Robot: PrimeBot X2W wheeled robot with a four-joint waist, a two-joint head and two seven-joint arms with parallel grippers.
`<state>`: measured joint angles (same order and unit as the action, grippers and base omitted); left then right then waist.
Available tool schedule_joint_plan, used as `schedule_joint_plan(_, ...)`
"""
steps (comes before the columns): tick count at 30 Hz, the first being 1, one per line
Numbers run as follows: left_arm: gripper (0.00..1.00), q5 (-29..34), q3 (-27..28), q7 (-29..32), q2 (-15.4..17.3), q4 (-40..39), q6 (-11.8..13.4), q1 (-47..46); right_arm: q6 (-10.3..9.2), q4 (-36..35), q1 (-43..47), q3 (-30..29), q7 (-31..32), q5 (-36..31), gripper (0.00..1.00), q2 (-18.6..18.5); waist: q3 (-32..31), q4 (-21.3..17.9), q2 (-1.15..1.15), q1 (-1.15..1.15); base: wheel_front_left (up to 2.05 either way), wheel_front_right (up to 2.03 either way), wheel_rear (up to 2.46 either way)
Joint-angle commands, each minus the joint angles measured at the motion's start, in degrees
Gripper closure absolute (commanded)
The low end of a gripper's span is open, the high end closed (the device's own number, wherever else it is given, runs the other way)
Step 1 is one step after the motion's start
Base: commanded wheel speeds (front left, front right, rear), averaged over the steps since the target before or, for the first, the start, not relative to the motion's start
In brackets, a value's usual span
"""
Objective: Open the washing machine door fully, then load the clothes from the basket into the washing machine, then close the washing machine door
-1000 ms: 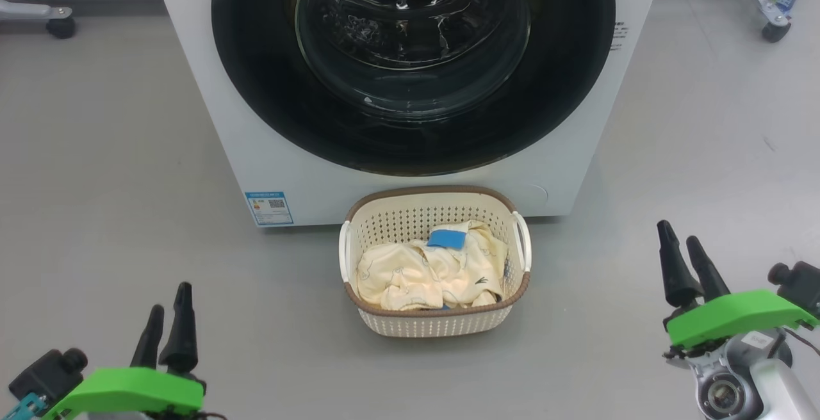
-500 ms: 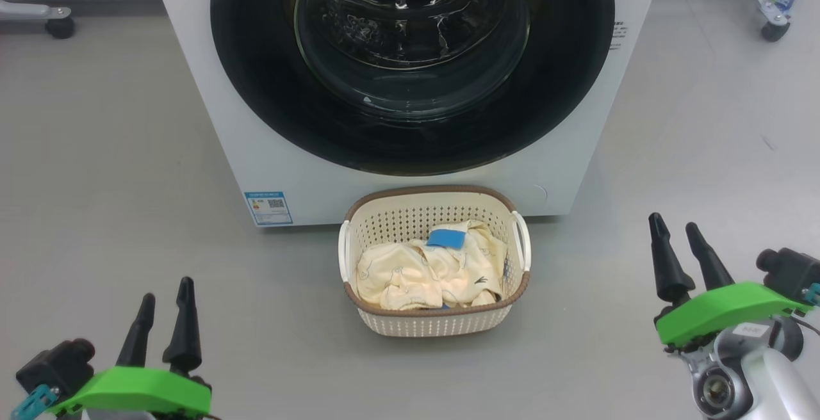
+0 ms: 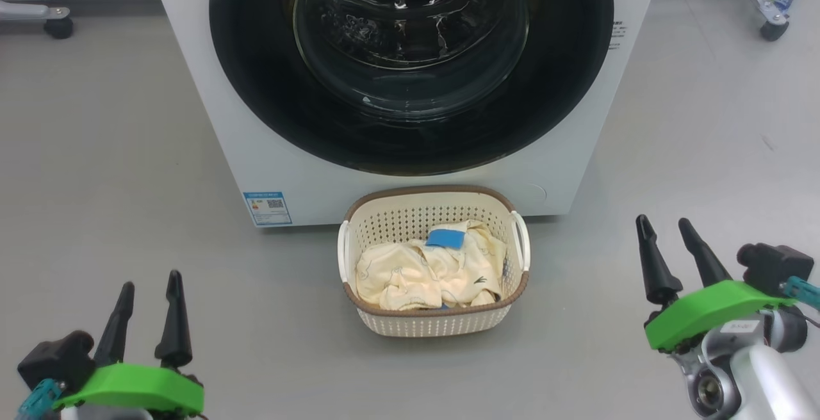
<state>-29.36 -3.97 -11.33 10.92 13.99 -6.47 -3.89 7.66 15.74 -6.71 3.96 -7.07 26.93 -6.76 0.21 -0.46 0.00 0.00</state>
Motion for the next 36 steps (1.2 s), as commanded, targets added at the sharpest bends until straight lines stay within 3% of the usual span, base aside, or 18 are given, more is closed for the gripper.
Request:
schedule_joint_plan(1, 0.00, 1.9, 2.1, -0.8, 1.8, -1.7, 0.3, -3.4, -0.15, -2.1, -3.8, 1.2, -0.2, -1.8, 0.00, -1.2, 0.0, 0.0, 0.00, 0.00, 0.00, 0.00, 0.00)
schedule_joint_plan(18, 0.00, 12.6, 1.7, -3.7, 2.7, -2.2, 1.7, -3.6, -0.17, -2.2, -4.8, 2.2, -1.1, -12.6, 0.00, -1.6, 0.2, -0.4, 0.00, 0.00, 0.00, 0.00, 0.00)
schedule_joint_plan(36, 0.00, 11.2, 2.3, -3.2, 2.2, -2.7, 4.0, -2.8, -0.17, -1.6, -3.8, 1.8, -0.9, -13.1, 0.00, -1.3, -0.2, -0.2, 0.00, 0.00, 0.00, 0.00, 0.00)
